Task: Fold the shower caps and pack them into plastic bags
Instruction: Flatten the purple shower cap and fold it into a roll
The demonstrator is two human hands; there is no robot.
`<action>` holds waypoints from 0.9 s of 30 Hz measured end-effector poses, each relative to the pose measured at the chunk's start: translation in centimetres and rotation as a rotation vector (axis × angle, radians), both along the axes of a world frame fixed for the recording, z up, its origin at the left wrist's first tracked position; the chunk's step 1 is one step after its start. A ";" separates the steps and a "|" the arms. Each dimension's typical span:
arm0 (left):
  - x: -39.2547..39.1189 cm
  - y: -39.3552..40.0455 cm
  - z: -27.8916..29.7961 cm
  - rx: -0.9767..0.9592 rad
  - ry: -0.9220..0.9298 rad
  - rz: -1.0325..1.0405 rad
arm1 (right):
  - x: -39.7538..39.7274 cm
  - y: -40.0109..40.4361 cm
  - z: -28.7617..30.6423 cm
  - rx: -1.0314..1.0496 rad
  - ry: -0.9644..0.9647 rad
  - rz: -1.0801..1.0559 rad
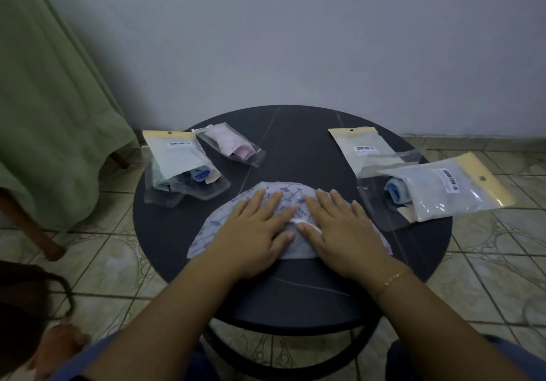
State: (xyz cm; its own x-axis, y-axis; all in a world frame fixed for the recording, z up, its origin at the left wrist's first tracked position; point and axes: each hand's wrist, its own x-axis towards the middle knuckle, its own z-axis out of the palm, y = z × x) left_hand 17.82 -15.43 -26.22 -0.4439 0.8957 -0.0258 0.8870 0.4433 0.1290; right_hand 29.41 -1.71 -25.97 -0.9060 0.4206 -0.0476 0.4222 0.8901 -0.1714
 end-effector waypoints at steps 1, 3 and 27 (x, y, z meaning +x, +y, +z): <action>-0.2 0.2 -0.2 -0.011 -0.013 0.011 | -0.1 0.1 -0.1 -0.020 -0.022 -0.016; -0.4 0.5 -0.6 -0.022 -0.032 0.032 | -0.3 0.3 -0.3 -0.041 -0.046 -0.031; -2.4 -5.0 0.4 -0.068 -0.001 0.306 | -0.5 1.6 -0.1 -0.104 -0.051 0.047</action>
